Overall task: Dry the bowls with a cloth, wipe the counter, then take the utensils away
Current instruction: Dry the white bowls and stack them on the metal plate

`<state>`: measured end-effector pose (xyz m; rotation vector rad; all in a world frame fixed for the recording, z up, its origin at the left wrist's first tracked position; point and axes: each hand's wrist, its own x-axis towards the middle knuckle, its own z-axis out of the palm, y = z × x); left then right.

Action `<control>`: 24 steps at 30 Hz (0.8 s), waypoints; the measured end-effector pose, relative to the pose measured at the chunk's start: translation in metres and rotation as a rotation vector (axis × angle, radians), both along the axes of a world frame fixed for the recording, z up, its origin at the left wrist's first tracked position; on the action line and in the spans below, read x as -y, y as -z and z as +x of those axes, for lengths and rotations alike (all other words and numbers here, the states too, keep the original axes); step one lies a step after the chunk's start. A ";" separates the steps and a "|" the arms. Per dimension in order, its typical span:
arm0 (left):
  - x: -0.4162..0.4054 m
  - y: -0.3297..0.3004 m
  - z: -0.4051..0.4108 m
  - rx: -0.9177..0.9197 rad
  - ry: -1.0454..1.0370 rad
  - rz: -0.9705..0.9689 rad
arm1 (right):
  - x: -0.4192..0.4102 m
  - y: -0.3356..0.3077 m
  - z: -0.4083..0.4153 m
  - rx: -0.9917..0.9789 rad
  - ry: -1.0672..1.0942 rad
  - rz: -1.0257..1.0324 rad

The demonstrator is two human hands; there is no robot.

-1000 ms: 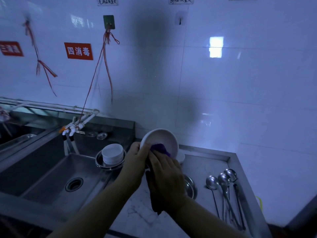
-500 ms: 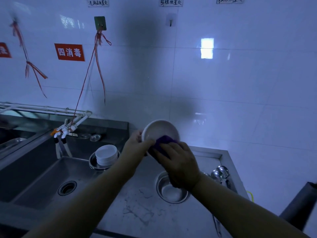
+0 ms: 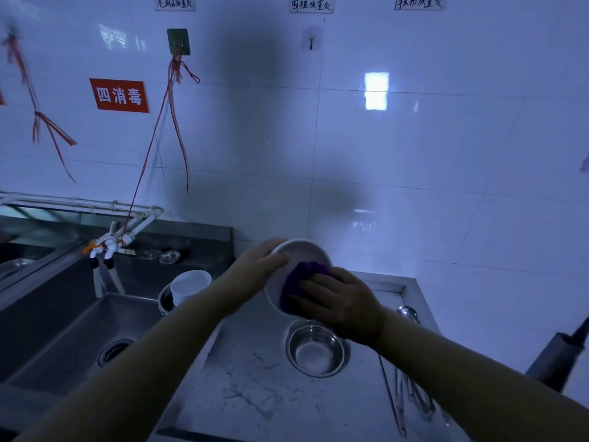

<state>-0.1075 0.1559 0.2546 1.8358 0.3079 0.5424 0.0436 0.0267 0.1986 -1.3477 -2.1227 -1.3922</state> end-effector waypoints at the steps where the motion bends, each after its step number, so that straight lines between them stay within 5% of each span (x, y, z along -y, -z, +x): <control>1: -0.003 -0.002 0.000 -0.020 0.016 -0.042 | -0.001 -0.002 0.001 0.008 0.000 -0.002; 5: 0.008 0.010 0.010 0.147 -0.188 -0.218 | -0.015 -0.005 -0.019 -0.178 0.137 0.168; 10: 0.021 0.026 0.020 0.331 -0.286 -0.209 | -0.027 0.006 -0.047 -0.421 0.215 0.267; 18: 0.001 0.009 0.008 0.082 -0.186 0.087 | -0.011 0.006 -0.008 -0.066 -0.002 0.118; 21: -0.007 -0.001 0.002 -0.037 -0.042 0.024 | -0.006 0.000 0.003 0.034 -0.039 0.054; 24: 0.002 0.008 0.006 0.091 -0.144 -0.143 | -0.010 -0.001 -0.005 -0.080 0.078 0.126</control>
